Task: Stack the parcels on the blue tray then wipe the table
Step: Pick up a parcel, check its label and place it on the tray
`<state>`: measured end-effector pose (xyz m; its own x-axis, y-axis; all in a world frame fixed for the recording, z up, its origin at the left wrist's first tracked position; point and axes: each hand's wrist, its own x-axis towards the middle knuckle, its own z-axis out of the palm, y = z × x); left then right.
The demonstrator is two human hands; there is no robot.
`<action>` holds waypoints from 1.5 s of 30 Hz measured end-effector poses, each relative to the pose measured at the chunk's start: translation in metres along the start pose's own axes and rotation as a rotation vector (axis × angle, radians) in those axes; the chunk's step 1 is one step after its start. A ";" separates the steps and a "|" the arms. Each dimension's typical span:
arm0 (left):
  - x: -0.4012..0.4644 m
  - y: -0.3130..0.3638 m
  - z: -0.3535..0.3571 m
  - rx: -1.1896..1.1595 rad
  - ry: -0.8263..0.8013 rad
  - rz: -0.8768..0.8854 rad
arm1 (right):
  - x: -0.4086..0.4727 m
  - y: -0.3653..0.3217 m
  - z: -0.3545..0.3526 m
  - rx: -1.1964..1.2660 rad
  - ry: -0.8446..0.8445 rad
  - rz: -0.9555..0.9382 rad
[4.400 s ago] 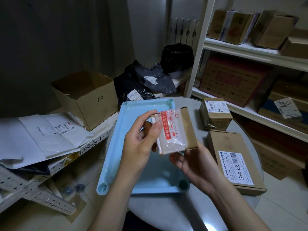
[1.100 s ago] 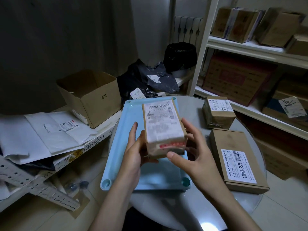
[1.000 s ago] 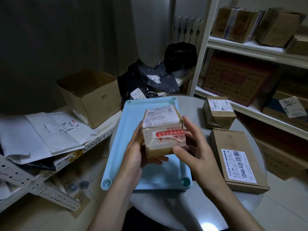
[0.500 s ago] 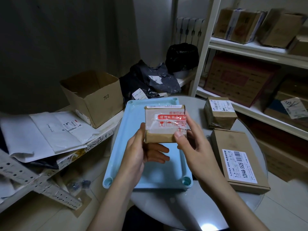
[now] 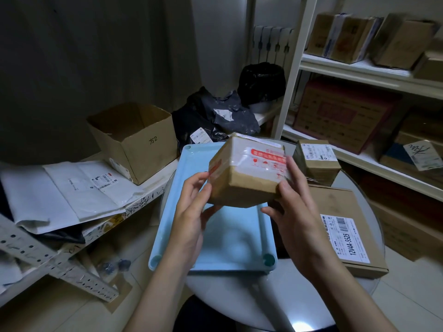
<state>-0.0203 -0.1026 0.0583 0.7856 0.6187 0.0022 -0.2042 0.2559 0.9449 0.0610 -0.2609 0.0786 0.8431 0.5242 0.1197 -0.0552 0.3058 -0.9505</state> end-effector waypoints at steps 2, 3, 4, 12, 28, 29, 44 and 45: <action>0.002 -0.001 0.001 -0.040 0.033 -0.042 | -0.002 0.001 0.000 -0.035 -0.044 -0.024; 0.002 -0.002 0.002 -0.039 0.033 -0.056 | -0.003 0.002 0.001 -0.078 -0.070 -0.035; 0.001 -0.003 0.002 -0.021 0.022 -0.061 | -0.003 0.002 0.001 -0.135 -0.093 -0.045; 0.004 0.003 0.008 0.091 0.003 -0.259 | 0.007 0.016 0.002 -0.219 -0.127 0.073; 0.019 -0.012 0.006 -0.196 -0.091 -0.163 | 0.032 0.037 0.007 -0.071 0.101 0.326; 0.027 -0.014 0.007 -0.134 -0.034 -0.143 | 0.036 0.040 0.004 -0.128 0.109 0.321; 0.183 -0.062 0.089 1.431 0.169 0.049 | 0.124 0.039 -0.105 -1.386 0.211 0.035; 0.185 -0.066 0.088 1.452 0.159 0.038 | 0.131 0.039 -0.112 -1.502 0.239 0.050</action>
<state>0.1903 -0.0704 0.0256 0.7021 0.7064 0.0899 0.6092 -0.6612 0.4379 0.2296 -0.2697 0.0251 0.9294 0.3267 0.1718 0.3683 -0.8520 -0.3721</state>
